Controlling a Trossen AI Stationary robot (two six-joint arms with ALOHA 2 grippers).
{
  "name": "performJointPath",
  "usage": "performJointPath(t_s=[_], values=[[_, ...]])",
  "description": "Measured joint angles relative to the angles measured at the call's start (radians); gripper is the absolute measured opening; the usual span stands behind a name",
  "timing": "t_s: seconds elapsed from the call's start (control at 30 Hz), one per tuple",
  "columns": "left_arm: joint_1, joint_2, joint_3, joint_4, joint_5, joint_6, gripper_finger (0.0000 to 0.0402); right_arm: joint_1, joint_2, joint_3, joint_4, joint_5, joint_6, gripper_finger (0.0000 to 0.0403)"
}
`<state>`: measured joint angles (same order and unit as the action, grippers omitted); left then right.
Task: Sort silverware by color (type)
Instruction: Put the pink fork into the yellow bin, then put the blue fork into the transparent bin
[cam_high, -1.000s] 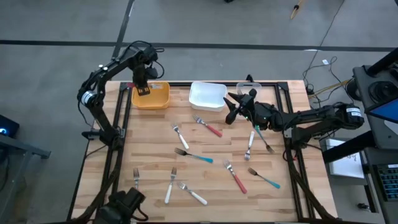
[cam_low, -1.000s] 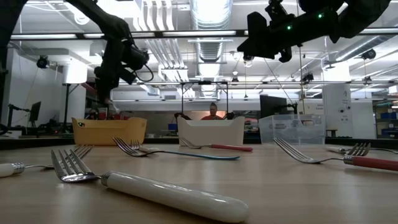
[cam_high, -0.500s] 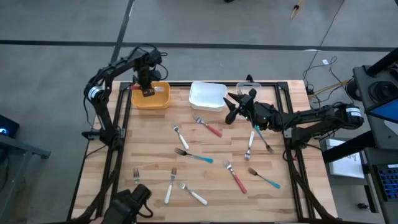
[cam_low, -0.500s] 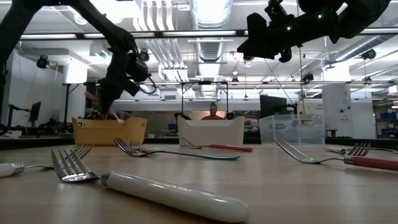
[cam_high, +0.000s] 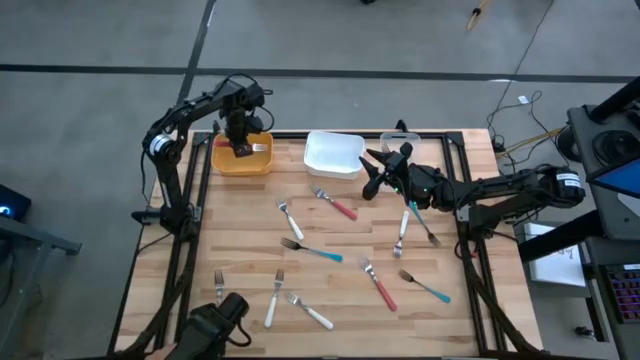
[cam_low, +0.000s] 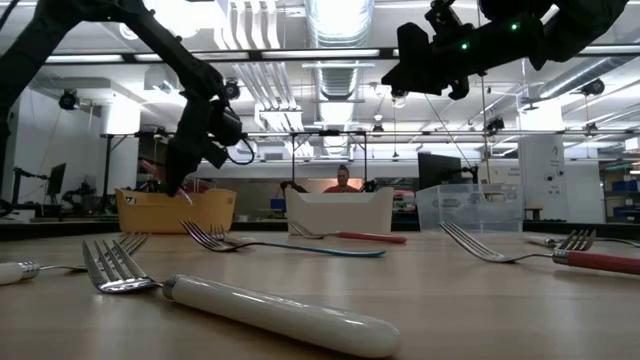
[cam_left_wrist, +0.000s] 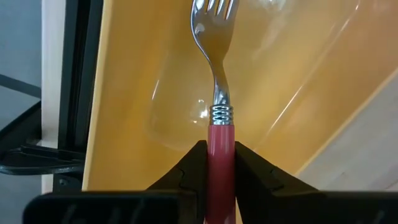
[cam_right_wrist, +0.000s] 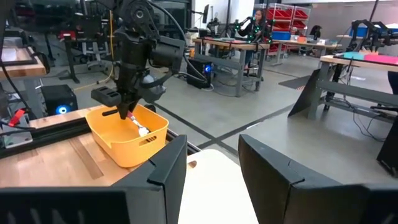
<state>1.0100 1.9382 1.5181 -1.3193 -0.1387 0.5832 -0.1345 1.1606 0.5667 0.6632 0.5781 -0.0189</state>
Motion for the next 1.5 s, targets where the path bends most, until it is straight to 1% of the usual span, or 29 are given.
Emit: performJointPath(t_s=[0.4, 0.6, 0.73, 0.8, 0.83, 0.97, 1.07, 1.13, 1.2, 1.43, 1.5], values=[[0.000, 0.000, 0.000, 0.028, -0.001, 0.010, 0.0076, 0.000, 0.000, 0.000, 0.000, 0.000, 0.007, 0.0137], [-0.001, -0.017, 0.000, 0.015, -0.007, -0.028, 0.0074, 0.000, 0.000, 0.000, 0.000, 0.000, 0.010, 0.0137], [-0.015, -0.064, 0.000, 0.010, -0.008, -0.087, 0.0062, 0.003, 0.000, 0.000, -0.013, -0.005, 0.060, 0.0137], [-0.029, -0.097, 0.000, 0.011, 0.014, -0.122, 0.0055, 0.006, 0.000, 0.000, -0.036, -0.028, 0.105, 0.0137], [-0.037, -0.117, 0.000, 0.013, 0.041, -0.142, 0.0050, 0.006, 0.000, 0.000, -0.048, -0.048, 0.130, 0.0137], [-0.089, -0.210, -0.006, 0.072, 0.188, -0.209, 0.0037, 0.015, 0.000, 0.000, -0.076, -0.151, 0.238, 0.0137], [-0.156, -0.292, -0.030, 0.160, 0.222, -0.257, 0.0036, 0.036, 0.000, 0.005, -0.099, -0.205, 0.297, 0.0137], [-0.215, -0.354, -0.064, 0.238, 0.227, -0.293, 0.0036, 0.054, 0.000, 0.033, -0.151, -0.219, 0.325, 0.0137], [-0.280, -0.417, -0.113, 0.320, 0.229, -0.318, 0.0036, 0.073, 0.000, 0.076, -0.248, -0.220, 0.356, 0.0137], [-0.528, -0.633, -0.352, 0.624, 0.230, -0.420, 0.0036, 0.124, 0.000, 0.276, -0.793, -0.220, 0.534, 0.0137], [-0.597, -0.685, -0.429, 0.732, 0.230, -0.450, 0.0036, 0.146, 0.006, 0.319, -0.922, -0.220, 0.591, 0.0137]])
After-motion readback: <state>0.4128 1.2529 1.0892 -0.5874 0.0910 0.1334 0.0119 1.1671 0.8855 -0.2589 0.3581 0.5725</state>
